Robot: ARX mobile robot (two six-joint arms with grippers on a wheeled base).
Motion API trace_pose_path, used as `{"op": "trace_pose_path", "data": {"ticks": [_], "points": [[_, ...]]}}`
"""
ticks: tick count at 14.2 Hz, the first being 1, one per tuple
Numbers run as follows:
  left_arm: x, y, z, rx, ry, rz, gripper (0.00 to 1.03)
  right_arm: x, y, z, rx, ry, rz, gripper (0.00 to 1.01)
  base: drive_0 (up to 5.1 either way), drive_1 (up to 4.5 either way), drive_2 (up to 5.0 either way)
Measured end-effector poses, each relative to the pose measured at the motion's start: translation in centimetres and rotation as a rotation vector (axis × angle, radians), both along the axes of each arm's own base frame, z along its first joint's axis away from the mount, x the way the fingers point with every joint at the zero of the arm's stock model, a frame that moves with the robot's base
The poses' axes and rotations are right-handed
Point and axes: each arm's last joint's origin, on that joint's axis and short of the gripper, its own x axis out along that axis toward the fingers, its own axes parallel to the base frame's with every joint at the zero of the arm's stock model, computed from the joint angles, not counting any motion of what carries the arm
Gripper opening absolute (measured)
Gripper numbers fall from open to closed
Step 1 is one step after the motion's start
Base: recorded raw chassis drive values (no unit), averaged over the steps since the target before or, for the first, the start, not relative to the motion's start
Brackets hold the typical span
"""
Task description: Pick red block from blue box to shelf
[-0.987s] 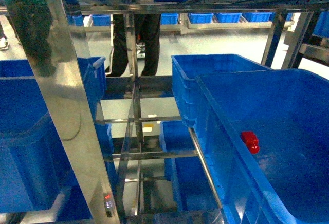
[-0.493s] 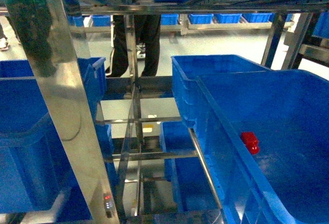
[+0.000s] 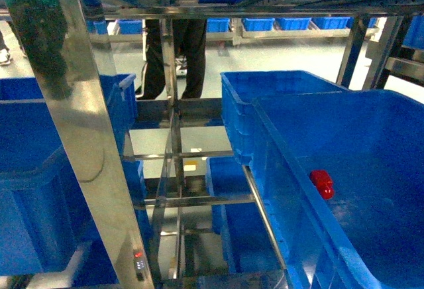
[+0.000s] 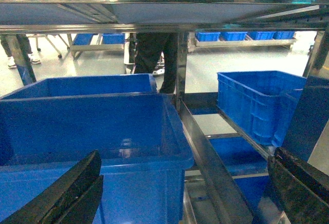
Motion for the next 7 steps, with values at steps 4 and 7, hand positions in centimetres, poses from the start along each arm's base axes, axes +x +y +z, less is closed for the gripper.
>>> {"op": "trace_pose_path", "data": {"ticks": [4,7], "points": [[0.0,0.0,0.0,0.0,0.0,0.0,0.98,0.0,0.0,0.0,0.0,0.0,0.0,0.59,0.0,0.0,0.0],[0.0,0.0,0.0,0.0,0.0,0.0,0.98,0.0,0.0,0.0,0.0,0.0,0.0,0.94,0.0,0.0,0.0]]}}
